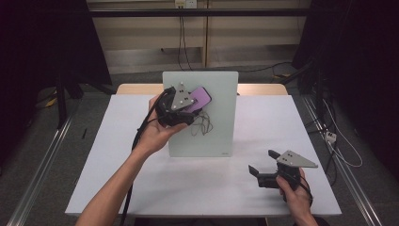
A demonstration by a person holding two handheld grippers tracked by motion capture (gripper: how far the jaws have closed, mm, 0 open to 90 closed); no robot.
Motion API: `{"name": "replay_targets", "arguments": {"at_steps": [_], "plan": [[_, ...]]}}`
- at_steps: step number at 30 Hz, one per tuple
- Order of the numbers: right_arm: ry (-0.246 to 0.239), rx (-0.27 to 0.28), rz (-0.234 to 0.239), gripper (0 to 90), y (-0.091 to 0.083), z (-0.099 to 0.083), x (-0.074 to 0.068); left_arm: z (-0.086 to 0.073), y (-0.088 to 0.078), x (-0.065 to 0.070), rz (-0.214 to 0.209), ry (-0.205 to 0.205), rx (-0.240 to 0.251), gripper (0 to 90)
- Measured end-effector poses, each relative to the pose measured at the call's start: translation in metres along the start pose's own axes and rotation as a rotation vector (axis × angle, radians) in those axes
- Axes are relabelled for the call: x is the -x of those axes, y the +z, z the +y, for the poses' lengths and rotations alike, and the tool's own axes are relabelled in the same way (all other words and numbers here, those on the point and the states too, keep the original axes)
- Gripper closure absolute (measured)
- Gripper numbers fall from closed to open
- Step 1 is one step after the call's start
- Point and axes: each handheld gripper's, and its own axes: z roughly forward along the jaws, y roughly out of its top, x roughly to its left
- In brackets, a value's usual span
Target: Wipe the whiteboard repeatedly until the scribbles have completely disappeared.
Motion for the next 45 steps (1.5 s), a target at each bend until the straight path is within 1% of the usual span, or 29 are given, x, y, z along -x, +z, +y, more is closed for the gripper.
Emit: {"name": "replay_targets", "arguments": {"at_steps": [4, 8, 9, 12, 15, 16, 19, 21, 23, 25, 26, 27, 29, 31, 35, 38, 39, 41, 44, 45], "plan": [[0.0, 0.001, -0.001, 5.1, 0.0, 0.0, 0.0, -0.007, 0.006, 0.012, -0.02, 0.02, -0.011, 41.1], [0.001, -0.001, 0.002, 5.0, 0.0, 0.0, 0.0, -0.015, 0.012, 0.024, -0.041, 0.045, -0.035, 41.0], [0.0, 0.002, 0.0, 5.0, 0.0, 0.0, 0.0, -0.017, 0.014, 0.028, -0.044, 0.042, -0.036, 41.1], [0.003, 0.001, 0.0, 5.0, 0.0, 0.0, 0.0, -0.023, 0.019, 0.038, -0.062, 0.062, -0.053, 41.0], [0.006, -0.001, 0.001, 5.0, 0.0, 0.0, 0.0, -0.029, 0.022, 0.045, -0.084, 0.064, -0.064, 41.1], [0.006, -0.001, 0.0, 5.0, 0.0, 0.0, 0.0, -0.031, 0.024, 0.048, -0.091, 0.059, -0.067, 41.0], [0.006, 0.001, 0.0, 5.0, 0.0, 0.0, 0.0, -0.039, 0.027, 0.055, -0.116, 0.067, -0.092, 41.0], [0.002, -0.001, -0.001, 5.0, 0.0, 0.0, 0.0, -0.041, 0.028, 0.058, -0.127, 0.069, -0.107, 41.0], [0.005, 0.001, 0.0, 5.0, 0.0, 0.0, 0.0, -0.041, 0.028, 0.056, -0.143, 0.064, -0.112, 41.0], [0.005, 0.002, 0.0, 5.0, 0.0, 0.0, 0.0, -0.04, 0.027, 0.051, -0.167, 0.033, -0.106, 41.1], [0.0, 0.001, 0.0, 5.0, 0.0, 0.0, 0.0, -0.039, 0.026, 0.049, -0.167, 0.028, -0.104, 41.1], [0.002, 0.0, -0.001, 5.0, 0.0, 0.0, 0.001, -0.038, 0.025, 0.046, -0.159, 0.031, -0.108, 41.1], [0.005, -0.004, 0.0, 5.0, 0.0, 0.0, 0.001, -0.034, 0.021, 0.041, -0.143, 0.023, -0.1, 41.1], [0.006, -0.002, -0.001, 5.0, 0.0, 0.0, 0.001, -0.03, 0.016, 0.034, -0.119, 0.008, -0.085, 41.0], [0.002, 0.001, 0.0, 5.0, 0.0, 0.0, 0.001, -0.021, 0.003, 0.014, -0.067, -0.019, -0.057, 41.0], [0.006, -0.001, 0.0, 5.0, 0.0, 0.0, 0.001, -0.016, -0.006, -0.002, -0.032, -0.049, -0.034, 41.0], [0.003, -0.001, -0.001, 5.0, 0.0, 0.0, 0.001, -0.015, -0.008, -0.006, -0.027, -0.055, -0.028, 41.0], [0.0, -0.001, -0.001, 5.0, 0.0, 0.0, 0.001, -0.013, -0.009, -0.008, -0.026, -0.059, -0.028, 41.1], [0.004, 0.001, 0.0, 5.0, 0.0, 0.0, 0.0, -0.013, -0.007, -0.003, 0.001, -0.034, -0.035, 41.0], [0.003, 0.001, 0.0, 5.0, 0.0, 0.0, 0.0, -0.013, -0.007, -0.002, -0.005, -0.032, -0.038, 41.0]]}}
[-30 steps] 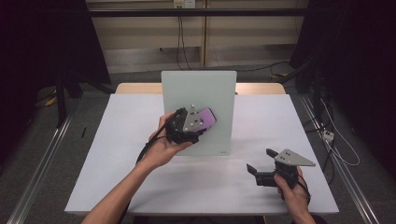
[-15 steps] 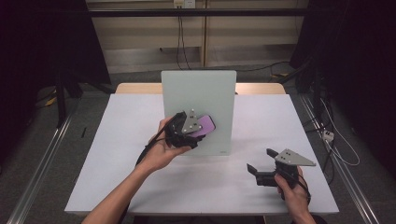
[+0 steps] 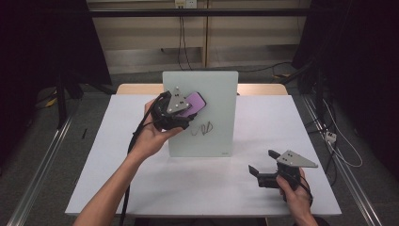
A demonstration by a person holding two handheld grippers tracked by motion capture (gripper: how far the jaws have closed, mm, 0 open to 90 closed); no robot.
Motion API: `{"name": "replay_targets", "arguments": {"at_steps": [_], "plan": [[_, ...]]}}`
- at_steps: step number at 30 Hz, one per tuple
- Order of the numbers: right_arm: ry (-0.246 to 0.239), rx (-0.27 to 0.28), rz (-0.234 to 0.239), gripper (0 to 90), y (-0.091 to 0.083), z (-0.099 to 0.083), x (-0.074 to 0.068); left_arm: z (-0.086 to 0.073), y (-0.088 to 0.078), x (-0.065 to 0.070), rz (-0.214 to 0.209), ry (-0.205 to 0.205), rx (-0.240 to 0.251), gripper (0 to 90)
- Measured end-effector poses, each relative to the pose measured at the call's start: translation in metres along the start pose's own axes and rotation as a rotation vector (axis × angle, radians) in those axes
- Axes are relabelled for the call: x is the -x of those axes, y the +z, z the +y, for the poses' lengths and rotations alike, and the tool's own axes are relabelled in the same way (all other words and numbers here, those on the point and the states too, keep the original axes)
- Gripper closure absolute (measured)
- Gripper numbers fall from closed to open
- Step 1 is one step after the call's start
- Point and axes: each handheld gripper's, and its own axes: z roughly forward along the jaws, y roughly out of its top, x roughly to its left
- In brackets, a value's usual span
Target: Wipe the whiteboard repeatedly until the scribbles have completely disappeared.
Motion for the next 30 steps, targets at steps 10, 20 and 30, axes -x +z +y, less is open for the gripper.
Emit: {"name": "replay_targets", "arguments": {"at_steps": [10, 20, 30], "plan": [[-0.001, -0.002, 0.002, 4.9, -0.001, 0.0, 0.0, -0.009, 0.015, 0.025, -0.023, 0.049, -0.035, 41.0], [-0.001, 0.0, 0.001, 4.8, -0.001, 0.0, 0.0, -0.033, 0.036, 0.061, -0.122, 0.108, -0.117, 41.0], [-0.001, -0.001, 0.0, 4.8, -0.001, 0.0, 0.0, -0.044, 0.049, 0.082, -0.176, 0.138, -0.167, 41.0]]}}
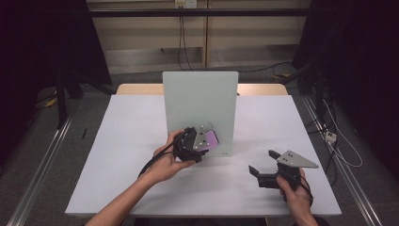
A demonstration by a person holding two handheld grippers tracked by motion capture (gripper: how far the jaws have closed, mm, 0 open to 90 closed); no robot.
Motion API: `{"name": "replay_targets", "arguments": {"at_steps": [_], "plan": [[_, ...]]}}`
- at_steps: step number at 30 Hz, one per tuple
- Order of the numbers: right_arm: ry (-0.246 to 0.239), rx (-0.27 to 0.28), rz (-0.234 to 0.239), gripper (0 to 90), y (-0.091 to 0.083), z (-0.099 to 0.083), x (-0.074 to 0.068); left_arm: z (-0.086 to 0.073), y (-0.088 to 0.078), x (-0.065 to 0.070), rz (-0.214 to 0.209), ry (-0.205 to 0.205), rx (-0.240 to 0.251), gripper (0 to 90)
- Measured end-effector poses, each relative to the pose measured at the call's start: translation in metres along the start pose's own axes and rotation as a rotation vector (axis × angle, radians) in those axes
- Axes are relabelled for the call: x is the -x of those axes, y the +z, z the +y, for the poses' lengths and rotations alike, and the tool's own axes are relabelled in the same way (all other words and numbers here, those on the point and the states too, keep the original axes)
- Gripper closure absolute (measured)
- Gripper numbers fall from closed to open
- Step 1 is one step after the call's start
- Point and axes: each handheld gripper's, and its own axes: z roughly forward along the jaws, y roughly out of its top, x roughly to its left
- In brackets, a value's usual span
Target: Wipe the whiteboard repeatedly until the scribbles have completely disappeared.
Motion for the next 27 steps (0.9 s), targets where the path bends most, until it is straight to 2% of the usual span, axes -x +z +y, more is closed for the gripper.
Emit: {"name": "replay_targets", "arguments": {"at_steps": [3, 7, 10, 14, 18, 20, 22, 24, 27], "plan": [[-0.001, 0.001, 0.0, 4.9, 0.0, 0.0, 0.0, -0.001, 0.002, 0.001, -0.01, 0.009, -0.014, 41.0], [0.0, 0.0, 0.001, 4.9, 0.0, 0.0, 0.0, 0.002, 0.0, -0.004, -0.034, -0.017, -0.017, 41.0], [0.002, 0.001, 0.001, 4.9, 0.0, 0.0, 0.0, 0.006, -0.006, -0.01, -0.01, -0.038, 0.002, 41.0], [-0.002, 0.001, 0.001, 4.9, 0.0, 0.0, 0.0, 0.014, -0.02, -0.025, 0.03, -0.07, 0.035, 41.0], [-0.001, 0.001, 0.001, 4.9, 0.0, 0.0, 0.0, 0.022, -0.036, -0.042, 0.083, -0.122, 0.084, 41.0], [-0.003, 0.001, 0.001, 4.9, 0.0, 0.0, 0.0, 0.024, -0.041, -0.048, 0.089, -0.144, 0.104, 41.0], [-0.003, 0.001, 0.002, 4.9, 0.0, 0.0, 0.0, 0.025, -0.042, -0.051, 0.087, -0.145, 0.106, 41.0], [-0.003, -0.001, 0.001, 4.9, 0.0, 0.0, 0.0, 0.025, -0.04, -0.047, 0.107, -0.125, 0.099, 41.0], [0.002, 0.0, 0.001, 4.9, 0.001, 0.0, 0.0, 0.027, -0.034, -0.041, 0.093, -0.104, 0.072, 41.0]]}}
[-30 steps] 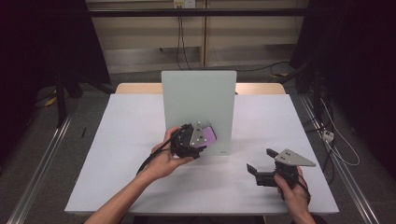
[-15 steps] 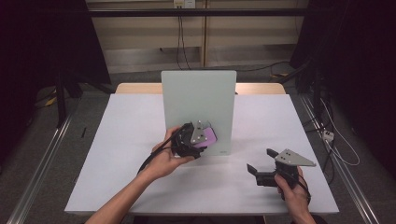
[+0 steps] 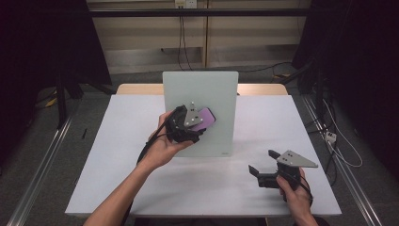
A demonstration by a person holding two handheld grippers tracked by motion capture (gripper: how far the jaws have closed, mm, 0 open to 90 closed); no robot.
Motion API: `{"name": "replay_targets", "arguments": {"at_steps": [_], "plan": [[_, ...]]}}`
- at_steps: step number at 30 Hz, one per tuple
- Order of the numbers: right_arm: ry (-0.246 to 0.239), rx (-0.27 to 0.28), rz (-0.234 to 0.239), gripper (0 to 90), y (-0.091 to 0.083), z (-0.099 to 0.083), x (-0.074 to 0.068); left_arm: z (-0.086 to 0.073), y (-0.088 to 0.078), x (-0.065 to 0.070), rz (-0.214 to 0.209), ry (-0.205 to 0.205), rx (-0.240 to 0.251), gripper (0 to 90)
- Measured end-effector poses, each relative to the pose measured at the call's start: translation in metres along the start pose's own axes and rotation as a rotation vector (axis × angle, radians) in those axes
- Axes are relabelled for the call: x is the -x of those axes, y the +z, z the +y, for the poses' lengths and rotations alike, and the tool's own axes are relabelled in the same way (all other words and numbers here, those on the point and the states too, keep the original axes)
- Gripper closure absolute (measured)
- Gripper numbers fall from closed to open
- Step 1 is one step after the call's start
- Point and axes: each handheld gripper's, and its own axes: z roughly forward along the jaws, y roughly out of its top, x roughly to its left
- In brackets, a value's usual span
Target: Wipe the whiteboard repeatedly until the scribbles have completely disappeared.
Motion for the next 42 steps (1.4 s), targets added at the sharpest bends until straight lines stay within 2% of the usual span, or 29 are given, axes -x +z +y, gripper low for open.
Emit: {"name": "replay_targets", "arguments": {"at_steps": [11, 14, 20, 25, 27, 31, 34, 37, 42], "plan": [[-0.001, 0.0, 0.001, 4.9, 0.0, 0.0, 0.0, -0.005, 0.024, 0.029, -0.059, 0.059, -0.059, 41.0], [-0.001, 0.001, 0.001, 4.9, 0.0, 0.0, 0.0, -0.007, 0.03, 0.036, -0.079, 0.063, -0.071, 41.0], [-0.001, 0.0, 0.001, 4.9, 0.0, 0.0, 0.0, -0.009, 0.041, 0.05, -0.108, 0.108, -0.117, 41.0], [-0.004, 0.0, 0.001, 4.9, -0.001, 0.0, 0.0, -0.013, 0.05, 0.059, -0.14, 0.107, -0.127, 41.0], [-0.004, 0.001, 0.001, 4.9, -0.001, 0.0, 0.0, -0.014, 0.052, 0.062, -0.137, 0.11, -0.131, 41.0], [-0.004, 0.002, 0.004, 4.9, -0.001, 0.0, 0.0, -0.014, 0.05, 0.057, -0.154, 0.093, -0.129, 41.0], [-0.003, 0.002, 0.003, 4.9, -0.002, 0.0, 0.0, -0.014, 0.044, 0.052, -0.138, 0.091, -0.126, 40.9], [-0.001, 0.0, 0.001, 4.9, -0.002, 0.0, 0.0, -0.016, 0.036, 0.043, -0.123, 0.068, -0.104, 40.9], [-0.003, 0.0, 0.001, 4.9, -0.002, 0.0, 0.0, -0.02, 0.019, 0.028, -0.073, 0.042, -0.077, 40.9]]}}
